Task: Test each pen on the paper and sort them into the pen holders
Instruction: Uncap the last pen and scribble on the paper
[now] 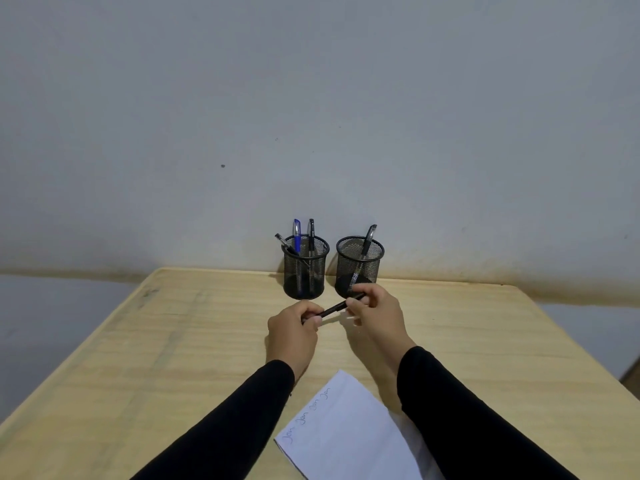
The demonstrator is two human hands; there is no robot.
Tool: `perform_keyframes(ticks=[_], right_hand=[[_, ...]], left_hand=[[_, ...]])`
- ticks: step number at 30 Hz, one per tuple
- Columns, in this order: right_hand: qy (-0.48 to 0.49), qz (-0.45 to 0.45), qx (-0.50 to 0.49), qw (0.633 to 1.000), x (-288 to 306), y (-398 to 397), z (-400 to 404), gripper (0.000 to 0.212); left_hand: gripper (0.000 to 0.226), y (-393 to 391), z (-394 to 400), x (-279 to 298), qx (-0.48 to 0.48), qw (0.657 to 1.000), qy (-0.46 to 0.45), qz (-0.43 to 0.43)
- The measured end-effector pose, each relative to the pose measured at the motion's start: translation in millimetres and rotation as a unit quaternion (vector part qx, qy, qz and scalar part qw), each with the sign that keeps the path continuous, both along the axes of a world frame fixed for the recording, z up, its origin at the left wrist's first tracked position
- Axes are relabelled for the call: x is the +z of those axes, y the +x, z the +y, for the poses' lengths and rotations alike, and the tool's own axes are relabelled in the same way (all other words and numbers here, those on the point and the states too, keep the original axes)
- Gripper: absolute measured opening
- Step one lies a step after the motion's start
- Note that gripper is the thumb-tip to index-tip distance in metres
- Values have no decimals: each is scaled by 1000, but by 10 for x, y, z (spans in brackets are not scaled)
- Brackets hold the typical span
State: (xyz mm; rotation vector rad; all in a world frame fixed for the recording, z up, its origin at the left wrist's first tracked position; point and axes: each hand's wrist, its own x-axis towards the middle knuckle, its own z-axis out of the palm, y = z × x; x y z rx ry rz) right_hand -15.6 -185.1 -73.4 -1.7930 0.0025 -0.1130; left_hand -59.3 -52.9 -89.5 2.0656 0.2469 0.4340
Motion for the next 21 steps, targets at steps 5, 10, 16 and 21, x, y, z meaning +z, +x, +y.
perform_keyframes(ticks=[5,10,16,21], right_hand=[[119,-30,28,992,288,-232,106,9],[58,-119,70,989,574,-437,133,18],[-100,-179,155,966,705,-613,162,12],[-159,-163,183,956,793,-806,182,17]], left_hand=[[16,-158,-67,253,-10,991,-124,-48],[13,-326,-24,620,-20,979,-179,-98],[16,-528,151,947,-54,972,-167,-154],[4,-668,276,922,-54,962,-243,-110]])
